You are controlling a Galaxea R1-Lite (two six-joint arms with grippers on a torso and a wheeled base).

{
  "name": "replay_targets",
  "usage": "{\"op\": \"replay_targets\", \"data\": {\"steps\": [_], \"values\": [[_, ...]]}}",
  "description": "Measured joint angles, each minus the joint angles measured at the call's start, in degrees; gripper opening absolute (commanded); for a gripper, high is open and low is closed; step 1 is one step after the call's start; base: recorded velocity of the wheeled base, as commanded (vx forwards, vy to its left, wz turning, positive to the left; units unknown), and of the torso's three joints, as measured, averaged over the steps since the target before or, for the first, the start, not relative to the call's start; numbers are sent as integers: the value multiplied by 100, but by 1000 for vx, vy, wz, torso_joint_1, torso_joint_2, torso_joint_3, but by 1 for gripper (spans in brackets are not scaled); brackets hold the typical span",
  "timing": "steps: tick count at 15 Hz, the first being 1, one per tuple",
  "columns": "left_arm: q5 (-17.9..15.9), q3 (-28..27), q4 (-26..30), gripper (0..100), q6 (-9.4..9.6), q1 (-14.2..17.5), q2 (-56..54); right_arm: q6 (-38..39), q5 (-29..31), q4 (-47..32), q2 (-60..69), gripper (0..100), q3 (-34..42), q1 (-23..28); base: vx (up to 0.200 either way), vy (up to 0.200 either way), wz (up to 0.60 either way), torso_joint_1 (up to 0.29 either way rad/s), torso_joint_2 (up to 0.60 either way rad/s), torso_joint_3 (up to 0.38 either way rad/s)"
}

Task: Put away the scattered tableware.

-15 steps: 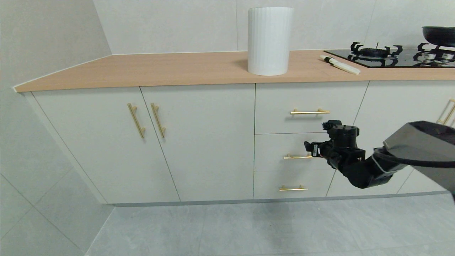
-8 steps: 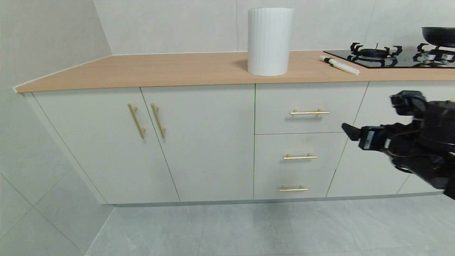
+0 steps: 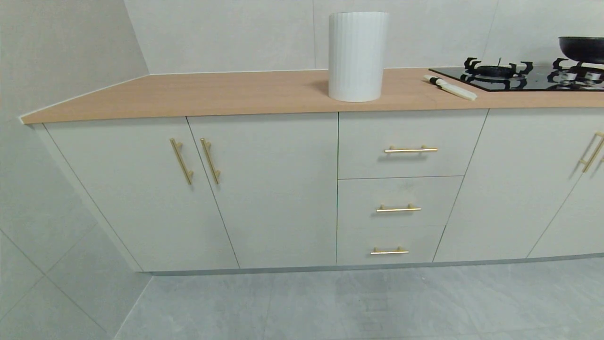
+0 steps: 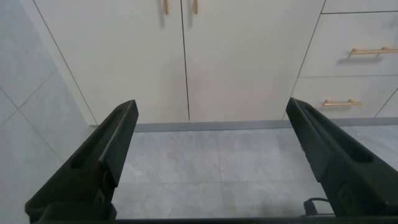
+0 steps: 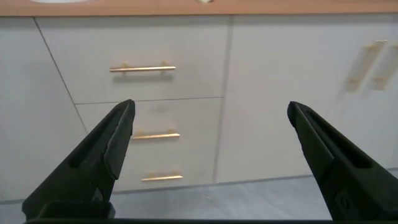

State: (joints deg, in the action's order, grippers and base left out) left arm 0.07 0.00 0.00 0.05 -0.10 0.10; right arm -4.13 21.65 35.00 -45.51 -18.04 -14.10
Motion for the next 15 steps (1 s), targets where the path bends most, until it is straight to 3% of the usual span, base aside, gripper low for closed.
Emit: {"op": "replay_targets", "data": {"steps": [8, 12, 15], "values": [[0, 0, 0, 100, -5, 0, 0, -95, -749, -3658, 3903, 100, 330, 1242, 0, 0, 0, 0, 0, 0], [0, 0, 0, 100, -5, 2, 0, -62, -956, -3578, 4452, 100, 697, 1392, 0, 0, 0, 0, 0, 0], [0, 0, 0, 100, -2, -1, 0, -22, -1723, -3082, 4541, 100, 1449, 1401, 0, 0, 0, 0, 0, 0]]}}
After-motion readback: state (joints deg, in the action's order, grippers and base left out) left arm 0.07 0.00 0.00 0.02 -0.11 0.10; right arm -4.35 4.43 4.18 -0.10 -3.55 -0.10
